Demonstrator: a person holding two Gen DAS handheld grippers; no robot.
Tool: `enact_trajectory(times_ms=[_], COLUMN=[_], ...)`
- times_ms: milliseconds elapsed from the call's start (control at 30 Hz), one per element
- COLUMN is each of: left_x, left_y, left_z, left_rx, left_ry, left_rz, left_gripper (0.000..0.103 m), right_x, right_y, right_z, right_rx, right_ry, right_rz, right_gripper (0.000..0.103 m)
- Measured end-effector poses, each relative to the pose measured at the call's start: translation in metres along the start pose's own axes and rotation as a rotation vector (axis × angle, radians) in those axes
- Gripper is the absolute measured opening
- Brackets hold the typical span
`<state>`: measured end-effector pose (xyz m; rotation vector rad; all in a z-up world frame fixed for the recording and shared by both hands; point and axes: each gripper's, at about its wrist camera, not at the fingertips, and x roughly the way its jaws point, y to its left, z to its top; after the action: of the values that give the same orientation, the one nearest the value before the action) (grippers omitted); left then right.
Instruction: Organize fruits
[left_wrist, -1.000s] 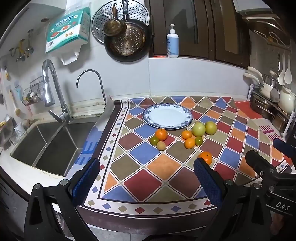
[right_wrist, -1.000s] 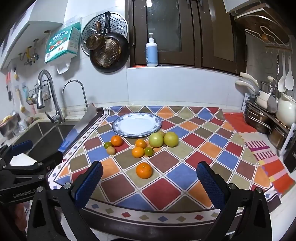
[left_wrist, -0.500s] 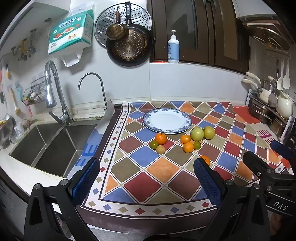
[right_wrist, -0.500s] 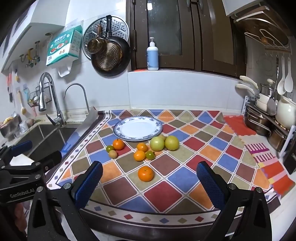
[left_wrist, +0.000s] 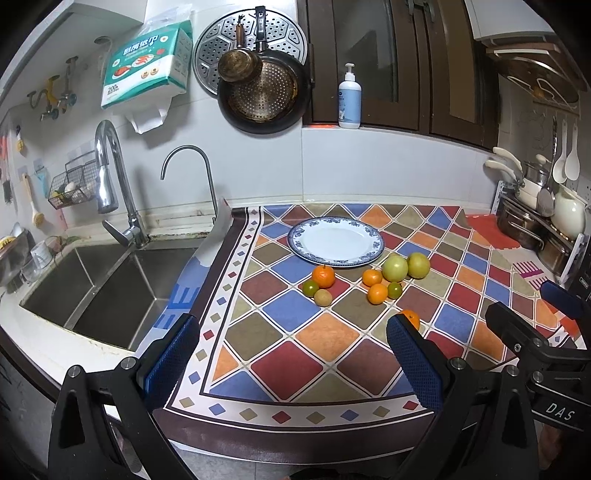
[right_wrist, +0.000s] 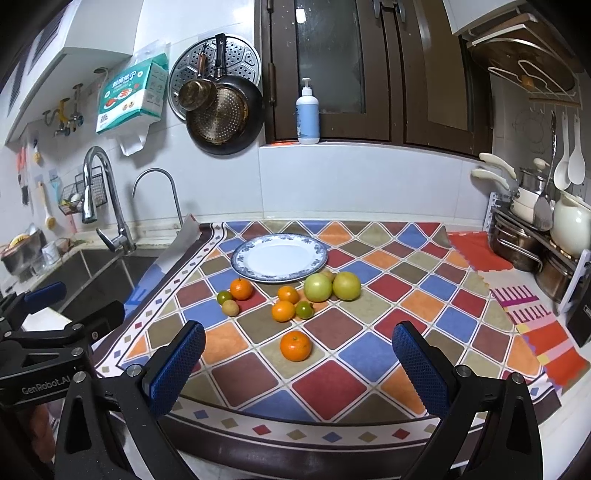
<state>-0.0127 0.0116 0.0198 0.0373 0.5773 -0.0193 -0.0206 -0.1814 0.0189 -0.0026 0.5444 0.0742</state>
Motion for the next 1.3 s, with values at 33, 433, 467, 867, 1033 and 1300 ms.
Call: enact_trajectory(times_ms=[33,433,467,867,1033,1300], left_x=[-0.0006,-0.0042,-0.0043,-0.0033,-0.0019,-0.0009], left_y=[0.0003,0.0005,0.0004,-0.0005,-0.0022,-0.0026], left_z=[-0.0005,-0.0001,-0.0002,-0.0012,-0.0011,-0.0016], left_rx=[-0.004,-0.023,-0.022,-0.020,-0.019,-0.020], left_ry=[0.001,-0.007,-0.006,-0.009,-0.011,-0.009], left_rz=[-0.003,-0.005,-0.007,-0.008,-0.005,-0.006], left_gripper=[0.103,0.103,0.103,0.103,0.103,0.103], right_x=[-0.0007,-0.0017,-0.0016,-0.0008,-0.0004,0.0029], right_y=[0.0001,0.0010,0.0010,-0.0001,-0.0004,-0.0005], right_z=[-0.0002,-0.0006,-0.0006,-0.0004,0.0000,0.0019], right_rx=[-0.001,-0.003,-0.004,-0.007,-0.007,-0.007], right_ry=[0.000,-0.002,-0.001,-0.002,-0.002,0.004], right_rz=[0.001,0.004,0.004,0.010,0.012,0.016], right_gripper=[0.102,0.102,0.102,0.102,0.102,0.102])
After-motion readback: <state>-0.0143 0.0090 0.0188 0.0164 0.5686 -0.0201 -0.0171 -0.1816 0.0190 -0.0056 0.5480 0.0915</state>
